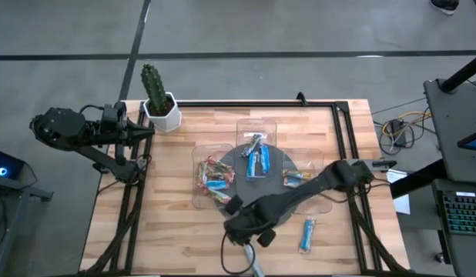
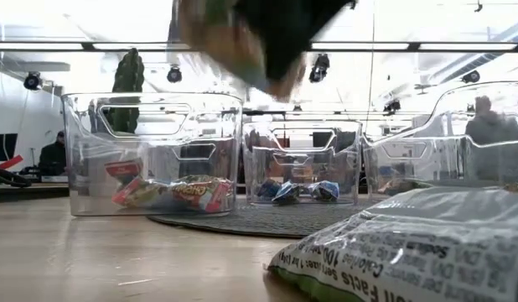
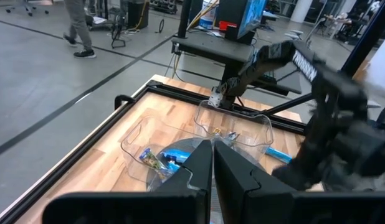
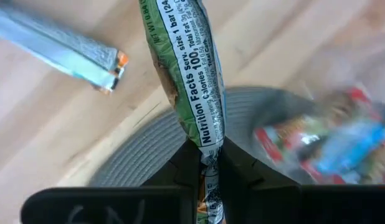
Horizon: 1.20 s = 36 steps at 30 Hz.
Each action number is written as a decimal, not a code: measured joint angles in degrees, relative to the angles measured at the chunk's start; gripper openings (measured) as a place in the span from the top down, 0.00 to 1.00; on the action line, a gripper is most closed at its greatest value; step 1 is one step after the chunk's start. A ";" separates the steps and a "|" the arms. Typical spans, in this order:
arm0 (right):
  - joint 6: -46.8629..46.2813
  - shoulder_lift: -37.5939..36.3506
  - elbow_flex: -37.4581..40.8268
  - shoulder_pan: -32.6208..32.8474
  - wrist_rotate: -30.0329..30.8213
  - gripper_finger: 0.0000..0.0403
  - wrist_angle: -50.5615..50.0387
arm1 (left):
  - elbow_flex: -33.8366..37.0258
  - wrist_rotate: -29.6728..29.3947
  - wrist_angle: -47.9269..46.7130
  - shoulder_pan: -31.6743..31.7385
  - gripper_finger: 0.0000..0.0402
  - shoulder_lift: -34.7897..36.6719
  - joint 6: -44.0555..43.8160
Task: Pick and place Granola Bars by type
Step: Put the yellow granola bar into the right transparent bin
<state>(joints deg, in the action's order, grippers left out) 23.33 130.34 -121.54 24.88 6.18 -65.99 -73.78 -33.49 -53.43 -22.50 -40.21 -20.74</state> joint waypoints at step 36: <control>-40.54 -30.65 1.15 -4.86 5.86 0.93 -24.01 | 0.02 -0.70 -0.24 0.00 1.00 0.00 0.33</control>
<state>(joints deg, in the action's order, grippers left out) -17.21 99.69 -120.39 20.02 12.04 -90.00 -73.76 -34.20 -53.68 -22.50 -40.21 -20.41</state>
